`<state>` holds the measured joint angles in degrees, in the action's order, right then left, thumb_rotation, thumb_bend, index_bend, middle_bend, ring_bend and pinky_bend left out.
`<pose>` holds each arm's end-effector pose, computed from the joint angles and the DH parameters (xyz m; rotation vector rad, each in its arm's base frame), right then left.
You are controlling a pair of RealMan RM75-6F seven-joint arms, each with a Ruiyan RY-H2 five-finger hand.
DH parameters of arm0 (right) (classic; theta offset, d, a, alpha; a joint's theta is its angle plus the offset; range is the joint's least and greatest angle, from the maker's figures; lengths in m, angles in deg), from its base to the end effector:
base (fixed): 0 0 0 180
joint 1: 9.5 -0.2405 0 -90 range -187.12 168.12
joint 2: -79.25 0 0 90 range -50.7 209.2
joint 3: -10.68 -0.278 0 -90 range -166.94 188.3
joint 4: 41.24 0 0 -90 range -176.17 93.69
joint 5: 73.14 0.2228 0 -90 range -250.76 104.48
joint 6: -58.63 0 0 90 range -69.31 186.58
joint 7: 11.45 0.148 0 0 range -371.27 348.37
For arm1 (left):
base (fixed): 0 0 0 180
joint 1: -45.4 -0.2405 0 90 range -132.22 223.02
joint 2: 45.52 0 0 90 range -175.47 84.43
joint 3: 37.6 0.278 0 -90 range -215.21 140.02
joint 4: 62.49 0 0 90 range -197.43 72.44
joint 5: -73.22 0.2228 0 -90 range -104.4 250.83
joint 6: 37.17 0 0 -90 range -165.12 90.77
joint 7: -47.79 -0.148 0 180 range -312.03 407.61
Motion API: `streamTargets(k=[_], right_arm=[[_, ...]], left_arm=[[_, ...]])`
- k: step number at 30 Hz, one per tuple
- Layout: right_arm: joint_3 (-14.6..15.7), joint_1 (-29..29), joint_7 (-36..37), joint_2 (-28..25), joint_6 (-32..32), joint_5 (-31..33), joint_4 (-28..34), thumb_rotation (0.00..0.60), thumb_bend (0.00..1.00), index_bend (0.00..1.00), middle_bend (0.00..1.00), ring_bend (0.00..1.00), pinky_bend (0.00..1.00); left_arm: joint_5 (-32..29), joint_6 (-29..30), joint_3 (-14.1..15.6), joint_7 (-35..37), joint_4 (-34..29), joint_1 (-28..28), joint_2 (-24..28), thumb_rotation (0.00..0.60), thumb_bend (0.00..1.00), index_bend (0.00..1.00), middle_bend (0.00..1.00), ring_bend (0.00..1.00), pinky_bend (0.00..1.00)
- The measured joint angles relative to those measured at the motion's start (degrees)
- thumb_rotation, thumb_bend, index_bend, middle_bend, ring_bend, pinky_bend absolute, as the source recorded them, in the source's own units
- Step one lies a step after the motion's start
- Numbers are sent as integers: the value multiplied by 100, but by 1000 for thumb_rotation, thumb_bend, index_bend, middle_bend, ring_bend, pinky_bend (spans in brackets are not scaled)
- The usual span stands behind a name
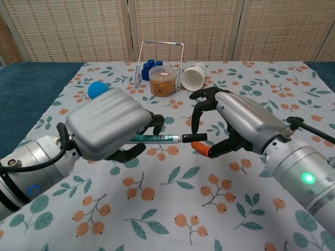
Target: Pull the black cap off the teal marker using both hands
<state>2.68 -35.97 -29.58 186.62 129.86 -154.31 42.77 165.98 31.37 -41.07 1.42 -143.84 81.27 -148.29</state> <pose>-0.1368 -0.2628 -0.0910 1.6746 -1.0708 1.2577 -0.1096 0.2692 -0.0881 -2.0140 -0.1481 -1.0149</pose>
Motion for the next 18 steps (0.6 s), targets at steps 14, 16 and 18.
streamTargets(k=[14, 16, 18], right_arm=[[-69, 22, 13, -155, 39, 103, -19, 600, 473, 749, 114, 0, 0], [-77, 36, 18, -193, 39, 140, -27, 600, 474, 749, 114, 0, 0], [-74, 57, 44, -254, 13, 202, -45, 600, 475, 749, 114, 0, 0]], left_arm=[[-107, -63, -32, 46, 139, -6, 57, 600, 538, 897, 995, 889, 1000], [-124, -71, -31, 84, 210, -11, 81, 600, 537, 897, 995, 889, 1000], [-149, -80, -24, 159, 315, -23, 99, 600, 537, 895, 993, 889, 1000]])
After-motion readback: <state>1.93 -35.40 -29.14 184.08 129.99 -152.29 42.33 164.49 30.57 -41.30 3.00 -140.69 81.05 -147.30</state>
